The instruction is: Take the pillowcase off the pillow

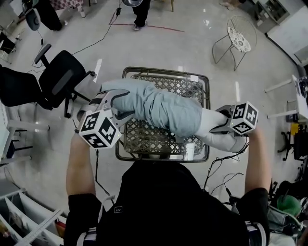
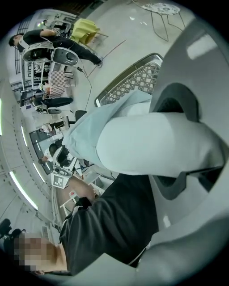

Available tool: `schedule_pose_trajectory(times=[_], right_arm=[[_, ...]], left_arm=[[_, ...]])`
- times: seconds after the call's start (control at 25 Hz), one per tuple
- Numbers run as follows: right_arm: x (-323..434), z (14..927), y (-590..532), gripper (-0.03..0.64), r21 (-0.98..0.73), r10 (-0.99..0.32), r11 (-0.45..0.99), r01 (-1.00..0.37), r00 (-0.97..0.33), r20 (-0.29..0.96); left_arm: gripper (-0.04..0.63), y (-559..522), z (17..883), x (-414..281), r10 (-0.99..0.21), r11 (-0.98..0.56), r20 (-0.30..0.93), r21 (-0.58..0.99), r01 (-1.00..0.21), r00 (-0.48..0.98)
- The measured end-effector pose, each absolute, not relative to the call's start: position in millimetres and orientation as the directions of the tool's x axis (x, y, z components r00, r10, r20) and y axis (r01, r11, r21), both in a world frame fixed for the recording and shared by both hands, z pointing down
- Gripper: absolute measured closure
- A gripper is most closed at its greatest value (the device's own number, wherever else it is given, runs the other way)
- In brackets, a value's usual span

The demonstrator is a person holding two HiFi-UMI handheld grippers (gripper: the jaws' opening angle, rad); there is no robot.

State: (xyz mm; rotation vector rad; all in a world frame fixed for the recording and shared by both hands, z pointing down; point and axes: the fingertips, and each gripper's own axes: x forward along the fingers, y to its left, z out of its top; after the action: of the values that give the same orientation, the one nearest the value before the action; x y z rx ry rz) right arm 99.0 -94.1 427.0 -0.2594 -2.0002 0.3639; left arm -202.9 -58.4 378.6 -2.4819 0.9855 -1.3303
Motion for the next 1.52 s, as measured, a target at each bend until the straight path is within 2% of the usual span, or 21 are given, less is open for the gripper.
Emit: schedule_pose_trajectory(times=[0.12, 0.32, 0.48, 0.6, 0.68, 0.76, 0.84, 0.88, 1.0, 1.12, 1.28, 1.52], right_arm=[[103.6, 432.5, -105.6, 0.305, -0.341, 0.320, 0.940, 0.027, -0.418, 0.850], [103.8, 418.0, -120.0, 0.248, -0.252, 0.243, 0.967, 0.036, -0.426, 0.871], [91.9, 410.6, -123.9, 0.208, -0.149, 0.164, 0.986, 0.069, -0.403, 0.900], [75.5, 409.9, -114.4, 0.155, -0.137, 0.162, 0.987, 0.090, -0.408, 0.898], [63.4, 424.2, -103.1, 0.108, -0.142, 0.169, 0.985, 0.100, -0.362, 0.917], [60.6, 454.0, -96.4, 0.079, -0.075, 0.105, 0.988, 0.136, -0.223, 0.969], [63.5, 478.7, -91.3, 0.086, -0.035, 0.052, 0.986, 0.165, -0.099, 0.994], [64.7, 483.4, -89.7, 0.129, -0.035, 0.048, 0.985, 0.169, -0.076, 0.996], [68.2, 473.1, -94.2, 0.283, -0.039, 0.055, 0.986, 0.165, -0.096, 0.994], [70.3, 458.5, -101.9, 0.342, -0.050, 0.069, 0.987, 0.150, -0.129, 0.989], [75.3, 445.8, -106.8, 0.365, -0.080, 0.102, 0.987, 0.137, -0.157, 0.982], [111.4, 431.9, -121.1, 0.365, -0.093, 0.111, 0.986, 0.135, -0.134, 0.985]], left_arm=[[0.329, -74.5, 385.2, -191.5, -0.595, -0.783, 0.722, -0.420, -0.459, 0.354], [0.438, -93.4, 382.0, -193.1, -0.591, -0.769, 0.712, -0.357, -0.530, 0.378], [0.469, -99.7, 382.2, -197.9, -0.585, -0.766, 0.717, -0.335, -0.549, 0.379], [0.497, -95.9, 382.2, -198.9, -0.576, -0.762, 0.715, -0.295, -0.576, 0.396], [0.506, -98.0, 382.2, -200.0, -0.579, -0.757, 0.719, -0.298, -0.581, 0.386], [0.513, -97.1, 386.0, -203.8, -0.574, -0.762, 0.739, -0.324, -0.561, 0.353], [0.527, -92.4, 389.7, -207.3, -0.557, -0.777, 0.761, -0.336, -0.533, 0.333], [0.538, -89.7, 390.9, -208.9, -0.549, -0.783, 0.769, -0.336, -0.524, 0.328], [0.568, -84.5, 391.3, -215.6, -0.547, -0.784, 0.768, -0.329, -0.527, 0.334], [0.584, -82.3, 389.4, -222.4, -0.551, -0.781, 0.755, -0.316, -0.539, 0.355], [0.588, -81.5, 382.6, -228.1, -0.549, -0.784, 0.755, -0.316, -0.534, 0.359], [0.589, -71.4, 381.9, -245.3, -0.538, -0.783, 0.763, -0.294, -0.548, 0.358]])
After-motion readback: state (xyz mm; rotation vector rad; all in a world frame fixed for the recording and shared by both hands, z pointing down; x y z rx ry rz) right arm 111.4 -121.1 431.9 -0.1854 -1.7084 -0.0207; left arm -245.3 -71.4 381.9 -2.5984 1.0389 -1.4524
